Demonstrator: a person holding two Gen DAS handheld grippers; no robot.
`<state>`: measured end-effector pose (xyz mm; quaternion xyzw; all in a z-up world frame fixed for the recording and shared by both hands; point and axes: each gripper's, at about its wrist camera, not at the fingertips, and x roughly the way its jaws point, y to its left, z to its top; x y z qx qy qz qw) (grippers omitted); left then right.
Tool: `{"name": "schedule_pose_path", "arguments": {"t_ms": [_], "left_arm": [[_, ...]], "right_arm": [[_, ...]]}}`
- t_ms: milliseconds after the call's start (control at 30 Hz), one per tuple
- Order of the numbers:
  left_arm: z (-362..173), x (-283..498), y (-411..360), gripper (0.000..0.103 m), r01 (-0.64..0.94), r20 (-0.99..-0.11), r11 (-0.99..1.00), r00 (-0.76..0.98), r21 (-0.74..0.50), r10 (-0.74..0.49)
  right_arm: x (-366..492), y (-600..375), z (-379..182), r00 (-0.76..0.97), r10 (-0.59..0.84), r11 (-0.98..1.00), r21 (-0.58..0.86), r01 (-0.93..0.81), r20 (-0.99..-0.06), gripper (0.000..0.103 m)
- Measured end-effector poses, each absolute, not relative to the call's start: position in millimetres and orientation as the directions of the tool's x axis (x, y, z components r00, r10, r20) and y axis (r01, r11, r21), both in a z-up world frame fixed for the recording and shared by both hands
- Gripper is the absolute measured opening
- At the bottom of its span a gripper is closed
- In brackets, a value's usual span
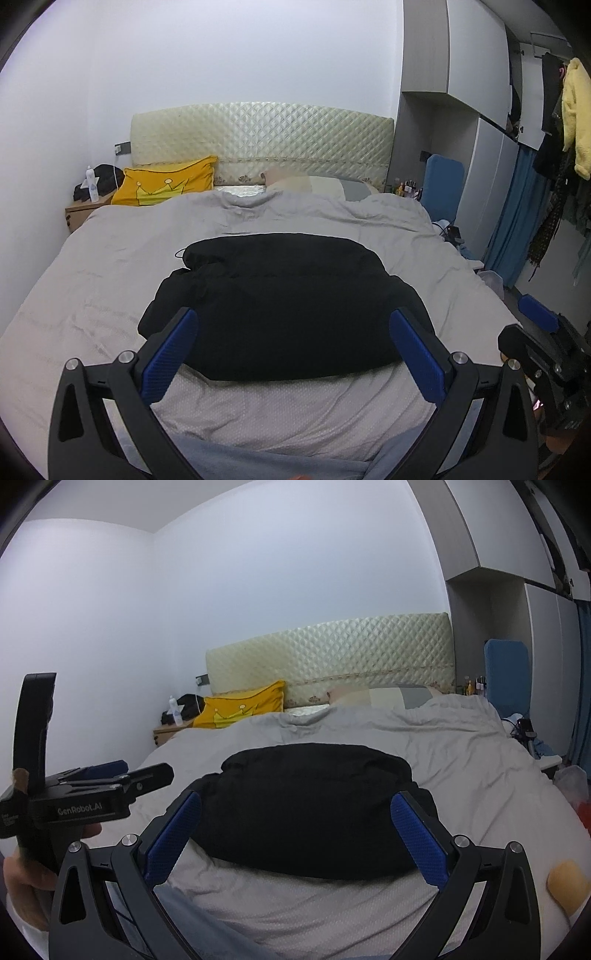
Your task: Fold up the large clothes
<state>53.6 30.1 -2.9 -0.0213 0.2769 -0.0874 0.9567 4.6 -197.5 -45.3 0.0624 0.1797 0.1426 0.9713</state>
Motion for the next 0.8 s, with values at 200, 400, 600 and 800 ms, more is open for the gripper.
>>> {"name": "schedule_pose_path", "arguments": {"t_ms": [200, 400, 600, 800], "left_arm": [[-4.9, 53.0, 28.3, 0.103, 0.166, -0.53, 0.982, 0.827, -0.088, -0.187], [-2.9, 56.4, 27.5, 0.103, 0.157, -0.539, 0.984, 0.823, -0.087, -0.179], [-0.9, 54.2, 29.5, 0.103, 0.154, -0.534, 0.984, 0.827, -0.091, -0.179], [2.3, 49.8, 31.2, 0.103, 0.152, -0.526, 0.984, 0.832, -0.091, -0.178]], "right_arm": [[5.5, -196.6, -47.1, 0.893, 0.296, 0.953, 0.171, -0.251, -0.338, 0.103], [5.1, -195.1, -48.1, 0.893, 0.287, 0.956, 0.165, -0.243, -0.347, 0.103], [1.4, -195.0, -46.5, 0.9, 0.271, 0.96, 0.158, -0.229, -0.341, 0.103], [-3.2, -195.6, -45.4, 0.904, 0.271, 0.96, 0.161, -0.229, -0.33, 0.103]]}}
